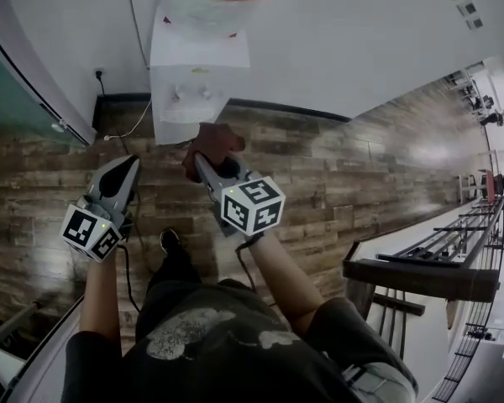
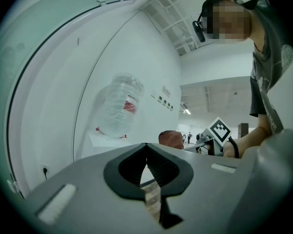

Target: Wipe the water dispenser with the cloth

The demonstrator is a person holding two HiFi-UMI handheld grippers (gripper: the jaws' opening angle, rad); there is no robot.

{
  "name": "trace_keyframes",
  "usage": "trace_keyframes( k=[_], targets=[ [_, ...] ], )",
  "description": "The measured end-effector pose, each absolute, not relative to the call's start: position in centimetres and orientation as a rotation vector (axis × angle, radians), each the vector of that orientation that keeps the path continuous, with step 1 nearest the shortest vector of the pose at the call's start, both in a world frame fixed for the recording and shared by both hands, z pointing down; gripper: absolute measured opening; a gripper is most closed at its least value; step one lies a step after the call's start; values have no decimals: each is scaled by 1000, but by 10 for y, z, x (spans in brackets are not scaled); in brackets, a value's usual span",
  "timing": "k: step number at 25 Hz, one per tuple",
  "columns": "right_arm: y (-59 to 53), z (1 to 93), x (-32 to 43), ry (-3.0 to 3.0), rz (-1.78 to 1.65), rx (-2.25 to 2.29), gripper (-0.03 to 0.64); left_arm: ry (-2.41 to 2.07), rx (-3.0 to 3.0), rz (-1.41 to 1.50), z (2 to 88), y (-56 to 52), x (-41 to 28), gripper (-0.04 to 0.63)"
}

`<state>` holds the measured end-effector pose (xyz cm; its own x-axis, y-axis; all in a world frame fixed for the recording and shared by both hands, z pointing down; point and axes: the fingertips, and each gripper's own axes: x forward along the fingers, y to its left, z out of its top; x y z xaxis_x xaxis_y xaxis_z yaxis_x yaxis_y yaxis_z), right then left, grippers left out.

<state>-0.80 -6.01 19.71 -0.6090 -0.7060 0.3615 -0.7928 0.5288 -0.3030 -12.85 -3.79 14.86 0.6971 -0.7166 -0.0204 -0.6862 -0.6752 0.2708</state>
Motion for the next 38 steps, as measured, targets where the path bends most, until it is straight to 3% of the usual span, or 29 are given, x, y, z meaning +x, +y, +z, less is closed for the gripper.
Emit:
trace_keyframes(
  k=[18, 28, 38],
  targets=[
    [226, 235, 173, -2462, 659, 1426, 60, -1065, 2663, -156, 166, 223, 20, 17],
    [313, 254, 180, -2483, 750, 1388, 61, -1084, 2611, -44, 183, 320, 28, 17],
    [338, 215, 156, -2551, 638, 1398, 58, -1047, 2648, -127, 156, 350, 29, 17]
  ],
)
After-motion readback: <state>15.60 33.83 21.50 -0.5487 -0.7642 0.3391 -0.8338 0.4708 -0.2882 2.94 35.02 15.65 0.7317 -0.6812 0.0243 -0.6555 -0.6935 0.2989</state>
